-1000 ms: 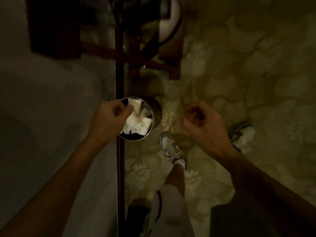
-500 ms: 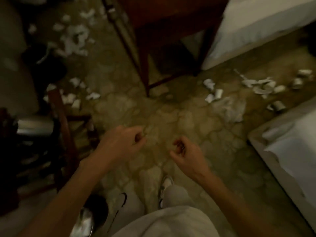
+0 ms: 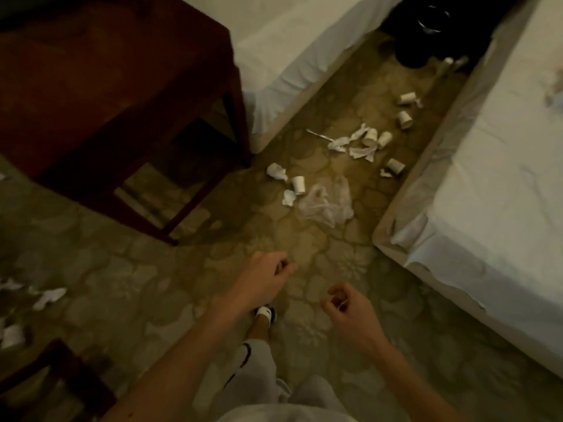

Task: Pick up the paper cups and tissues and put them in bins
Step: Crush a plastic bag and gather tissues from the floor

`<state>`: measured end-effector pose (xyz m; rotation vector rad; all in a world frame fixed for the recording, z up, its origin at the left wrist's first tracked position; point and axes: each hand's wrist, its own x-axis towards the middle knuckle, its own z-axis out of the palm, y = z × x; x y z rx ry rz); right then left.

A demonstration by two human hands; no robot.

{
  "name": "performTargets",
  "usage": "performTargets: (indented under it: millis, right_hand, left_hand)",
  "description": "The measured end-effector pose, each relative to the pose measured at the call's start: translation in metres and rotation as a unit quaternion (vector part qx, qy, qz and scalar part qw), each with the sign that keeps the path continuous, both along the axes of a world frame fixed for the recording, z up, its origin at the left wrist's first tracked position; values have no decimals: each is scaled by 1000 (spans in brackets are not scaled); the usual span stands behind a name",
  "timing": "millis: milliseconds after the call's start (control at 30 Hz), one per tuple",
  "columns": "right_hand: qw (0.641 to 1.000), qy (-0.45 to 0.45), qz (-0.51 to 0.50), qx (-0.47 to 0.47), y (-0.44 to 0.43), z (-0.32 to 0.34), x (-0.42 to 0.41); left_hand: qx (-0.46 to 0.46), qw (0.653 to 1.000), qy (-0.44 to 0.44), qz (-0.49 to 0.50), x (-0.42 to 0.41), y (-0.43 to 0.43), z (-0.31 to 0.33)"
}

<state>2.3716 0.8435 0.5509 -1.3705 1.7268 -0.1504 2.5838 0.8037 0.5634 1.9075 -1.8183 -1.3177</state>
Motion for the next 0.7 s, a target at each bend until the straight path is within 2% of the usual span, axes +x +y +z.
performTargets:
  millis: [167, 400, 567, 700]
  right_hand:
    - [992, 7, -78, 100, -88, -36, -3]
    - [970, -25, -167, 173, -188, -99, -24]
    - [957, -61, -201, 198, -263, -168, -43]
    - [953, -67, -182, 232, -328, -237, -70]
  left_hand:
    - [51, 998, 31, -1, -19, -102, -64]
    - [135, 989, 55, -22, -57, -211, -145]
    - [237, 964, 77, 92, -87, -265, -222]
    - [287, 944, 62, 152, -108, -307, -286]
